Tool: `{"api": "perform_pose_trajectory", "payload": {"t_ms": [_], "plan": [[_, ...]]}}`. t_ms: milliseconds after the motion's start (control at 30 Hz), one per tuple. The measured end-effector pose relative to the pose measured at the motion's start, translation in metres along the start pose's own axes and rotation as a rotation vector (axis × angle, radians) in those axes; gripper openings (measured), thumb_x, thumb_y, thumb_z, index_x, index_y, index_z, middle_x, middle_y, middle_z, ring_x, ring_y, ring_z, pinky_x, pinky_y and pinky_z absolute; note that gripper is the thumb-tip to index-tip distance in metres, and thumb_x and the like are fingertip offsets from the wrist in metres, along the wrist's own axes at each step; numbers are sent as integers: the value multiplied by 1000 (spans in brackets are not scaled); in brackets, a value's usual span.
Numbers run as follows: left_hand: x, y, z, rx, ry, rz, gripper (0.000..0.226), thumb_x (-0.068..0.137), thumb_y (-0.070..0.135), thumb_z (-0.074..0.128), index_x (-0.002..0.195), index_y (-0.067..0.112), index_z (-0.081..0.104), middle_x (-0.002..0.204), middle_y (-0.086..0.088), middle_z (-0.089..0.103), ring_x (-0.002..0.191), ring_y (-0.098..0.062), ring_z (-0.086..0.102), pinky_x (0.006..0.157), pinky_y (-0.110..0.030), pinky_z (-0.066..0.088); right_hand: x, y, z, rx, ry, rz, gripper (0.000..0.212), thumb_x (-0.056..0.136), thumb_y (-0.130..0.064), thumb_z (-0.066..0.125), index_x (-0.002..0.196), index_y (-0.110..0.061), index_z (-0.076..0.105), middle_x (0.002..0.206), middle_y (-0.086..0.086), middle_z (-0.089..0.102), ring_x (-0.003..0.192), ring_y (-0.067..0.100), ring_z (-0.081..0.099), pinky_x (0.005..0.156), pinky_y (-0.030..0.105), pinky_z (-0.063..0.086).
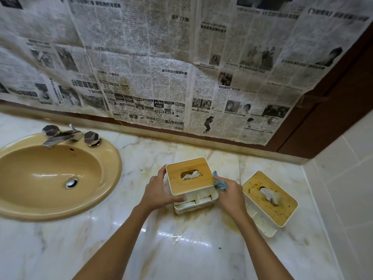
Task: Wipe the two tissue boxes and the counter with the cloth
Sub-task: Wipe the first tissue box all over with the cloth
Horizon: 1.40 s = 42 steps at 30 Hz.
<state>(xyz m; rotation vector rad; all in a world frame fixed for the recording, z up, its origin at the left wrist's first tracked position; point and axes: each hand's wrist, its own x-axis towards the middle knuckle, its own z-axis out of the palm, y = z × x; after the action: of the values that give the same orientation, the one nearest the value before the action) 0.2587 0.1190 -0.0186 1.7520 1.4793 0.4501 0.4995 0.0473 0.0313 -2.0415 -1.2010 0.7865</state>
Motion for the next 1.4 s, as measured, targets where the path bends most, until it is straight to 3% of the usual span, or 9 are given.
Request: {"api": "perform_pose_trajectory", "payload": {"t_ms": [167,267,367,533,700,867,1067,1300,1400], "plan": [[6,58,-5,418,-33,75,170,37,96,74,163,25,-15,174,5,2,160,-21,0,126,-54,7,7,-1,-21,502,134,278,26,95,-4,60,113,-17,73,105,4,75,95,20,70,85,38,57],[27,92,-2,675,-222,119,165,44,89,79,164,20,-11,175,0,3,161,-23,3,127,-57,4,6,-11,-31,1047,92,450,13,94,-8,65,107,-7,67,109,13,70,102,27,69,92,41,56],[44,108,-7,790,-344,81,162,48,77,88,165,22,-10,174,-2,12,158,-25,19,126,-55,16,8,-6,-34,1230,62,517,31,94,-25,67,119,-8,63,118,16,67,109,30,67,94,44,55],[46,102,-21,824,-358,98,153,49,80,84,166,22,4,163,1,37,139,-25,49,108,-44,47,0,-3,-33,1208,73,550,28,98,-27,61,120,-10,64,124,17,66,110,30,66,82,39,57],[41,100,-20,866,-232,117,142,44,93,72,158,21,28,134,-1,60,114,-26,63,90,-40,51,-24,-11,-31,1156,132,556,8,99,-21,61,99,-15,66,111,13,68,99,24,67,74,33,55],[27,94,-3,814,-122,31,127,44,98,67,140,18,42,124,-3,62,107,-25,65,82,-38,52,-34,-14,-25,1323,50,583,10,94,-12,57,102,-7,61,111,14,61,107,29,62,98,42,51],[19,95,6,795,-145,-49,151,46,99,67,156,6,23,139,-10,57,122,-29,61,89,-39,52,-15,-28,-6,1234,27,704,19,102,-4,50,120,-2,51,124,21,52,118,32,53,106,48,45],[23,84,-23,658,-474,-12,174,40,84,86,162,12,-16,170,-3,23,148,-28,39,116,-43,41,19,-53,2,1219,-116,911,34,100,-39,44,96,-7,53,95,16,61,84,29,57,81,40,48],[22,78,-24,656,-479,14,179,31,84,87,160,17,-18,169,-2,23,147,-27,41,116,-43,42,35,-53,-2,1086,-113,1037,30,94,-40,40,99,-13,52,102,12,61,95,28,54,94,40,40]]}}
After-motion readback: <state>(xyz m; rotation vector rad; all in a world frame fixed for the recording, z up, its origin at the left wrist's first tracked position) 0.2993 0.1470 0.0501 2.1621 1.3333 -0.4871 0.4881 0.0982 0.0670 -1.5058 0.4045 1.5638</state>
